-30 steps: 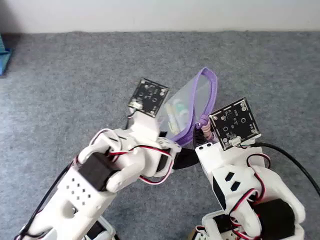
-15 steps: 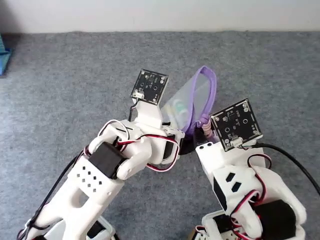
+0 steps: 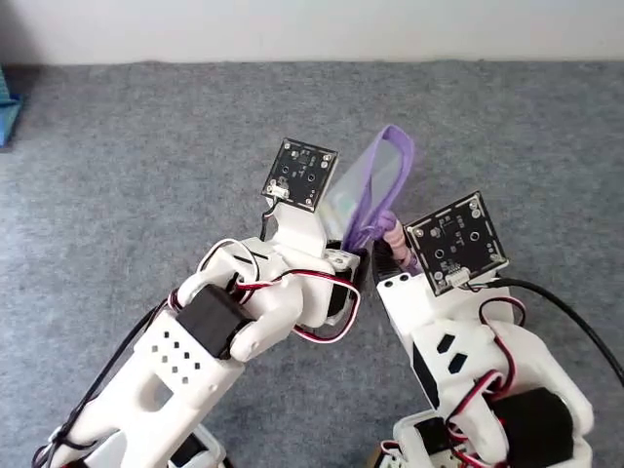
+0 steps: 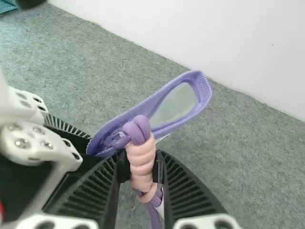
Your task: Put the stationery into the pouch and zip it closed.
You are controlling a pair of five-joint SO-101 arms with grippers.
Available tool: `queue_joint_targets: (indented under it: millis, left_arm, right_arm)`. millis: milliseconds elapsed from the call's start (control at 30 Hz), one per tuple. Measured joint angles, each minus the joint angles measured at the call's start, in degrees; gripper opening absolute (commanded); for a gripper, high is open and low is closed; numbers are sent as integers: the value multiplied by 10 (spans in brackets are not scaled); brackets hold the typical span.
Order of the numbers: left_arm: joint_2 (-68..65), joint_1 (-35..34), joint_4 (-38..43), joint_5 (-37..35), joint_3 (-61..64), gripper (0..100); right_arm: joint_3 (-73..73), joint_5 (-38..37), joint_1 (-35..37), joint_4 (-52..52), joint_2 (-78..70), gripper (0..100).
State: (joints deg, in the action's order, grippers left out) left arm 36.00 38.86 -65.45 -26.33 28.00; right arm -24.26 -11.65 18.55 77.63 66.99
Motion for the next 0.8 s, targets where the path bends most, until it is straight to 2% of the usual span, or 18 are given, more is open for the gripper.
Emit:
queue_joint_targets:
  millis: [267, 467, 567, 800]
  left_arm:
    - [1, 1, -2, 0, 0, 13]
    - [7, 2, -56, -4, -11, 13]
    - [11, 3, -84, -33, -19, 12]
    - [100, 17, -110, -47, -1, 12]
  right_arm:
    - [0, 0, -3, -14, 0, 8]
    - [0, -1, -47, -47, 0, 8]
    - [0, -1, -57, -61, -4, 8]
    - [1, 0, -79, -138, -68, 8]
